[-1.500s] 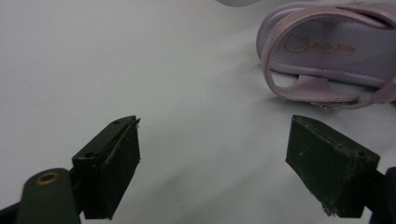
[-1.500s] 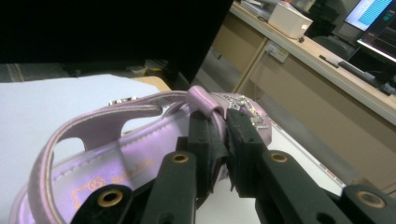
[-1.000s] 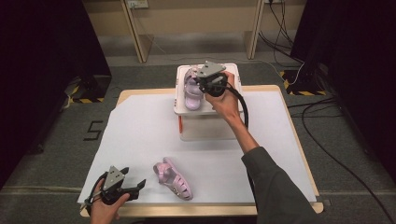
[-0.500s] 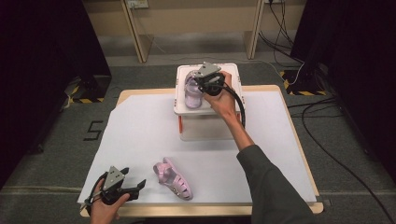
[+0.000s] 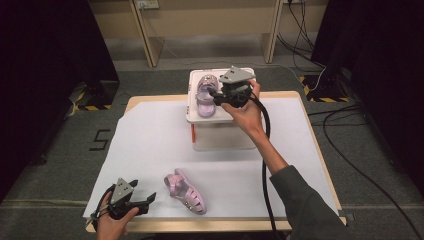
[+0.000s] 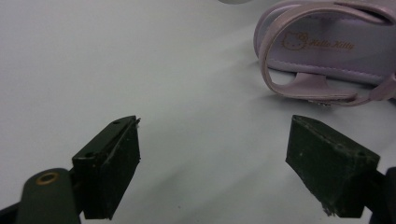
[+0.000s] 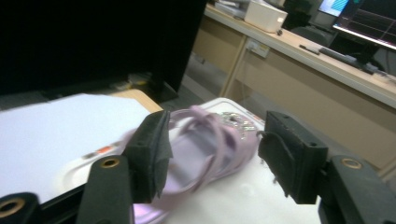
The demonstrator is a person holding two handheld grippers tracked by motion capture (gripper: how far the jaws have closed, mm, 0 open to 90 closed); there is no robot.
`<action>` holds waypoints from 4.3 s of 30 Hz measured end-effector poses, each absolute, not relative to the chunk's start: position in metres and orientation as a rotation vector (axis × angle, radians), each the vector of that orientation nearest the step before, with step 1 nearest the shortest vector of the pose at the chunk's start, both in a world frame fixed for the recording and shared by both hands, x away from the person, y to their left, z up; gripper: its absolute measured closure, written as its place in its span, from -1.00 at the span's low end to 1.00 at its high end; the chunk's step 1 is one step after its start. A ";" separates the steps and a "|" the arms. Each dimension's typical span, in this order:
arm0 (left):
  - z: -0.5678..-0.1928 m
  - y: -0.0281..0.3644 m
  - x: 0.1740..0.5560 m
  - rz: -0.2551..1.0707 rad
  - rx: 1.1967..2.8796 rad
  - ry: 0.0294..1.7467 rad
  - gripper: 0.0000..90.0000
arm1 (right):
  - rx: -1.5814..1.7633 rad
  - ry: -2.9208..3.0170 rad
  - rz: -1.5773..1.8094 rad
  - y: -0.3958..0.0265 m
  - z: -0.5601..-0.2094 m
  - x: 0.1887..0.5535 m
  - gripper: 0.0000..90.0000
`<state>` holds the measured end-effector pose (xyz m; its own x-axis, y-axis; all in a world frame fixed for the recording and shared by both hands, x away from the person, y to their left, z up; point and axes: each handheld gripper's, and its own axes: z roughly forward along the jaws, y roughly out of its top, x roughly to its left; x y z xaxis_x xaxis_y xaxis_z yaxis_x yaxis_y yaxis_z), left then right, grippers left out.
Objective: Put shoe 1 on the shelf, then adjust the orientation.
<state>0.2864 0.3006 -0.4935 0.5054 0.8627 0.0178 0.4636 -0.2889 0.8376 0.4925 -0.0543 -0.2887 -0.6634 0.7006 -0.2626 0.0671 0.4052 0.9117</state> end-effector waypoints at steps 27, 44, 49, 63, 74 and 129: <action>-0.493 0.301 0.286 0.610 1.938 1.091 -0.62 | 0.575 2.247 1.440 -0.058 -0.365 0.372 -0.22; -0.493 0.301 0.287 0.606 1.936 1.094 -0.62 | 0.469 2.415 1.370 -0.028 -0.403 0.336 -0.25; -0.493 0.302 0.287 0.608 1.943 1.093 -0.62 | 0.473 2.476 1.335 -0.023 -0.417 0.330 -0.28; -0.493 0.302 0.287 0.606 1.946 1.090 -0.62 | 0.436 2.542 1.281 -0.010 -0.439 0.317 -0.35; -0.492 0.301 0.286 0.607 1.935 1.093 -0.62 | 0.391 2.580 1.221 -0.001 -0.448 0.311 -0.32; -0.493 0.301 0.284 0.609 1.945 1.085 -0.62 | 0.512 2.541 0.995 -0.044 -0.472 0.319 -0.40</action>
<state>0.2841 0.3012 -0.4930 0.5142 0.8573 0.0246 0.4671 -0.3039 0.8304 0.3194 -0.0445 -0.4723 -0.8681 0.4546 -0.1992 0.1986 0.6860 0.7000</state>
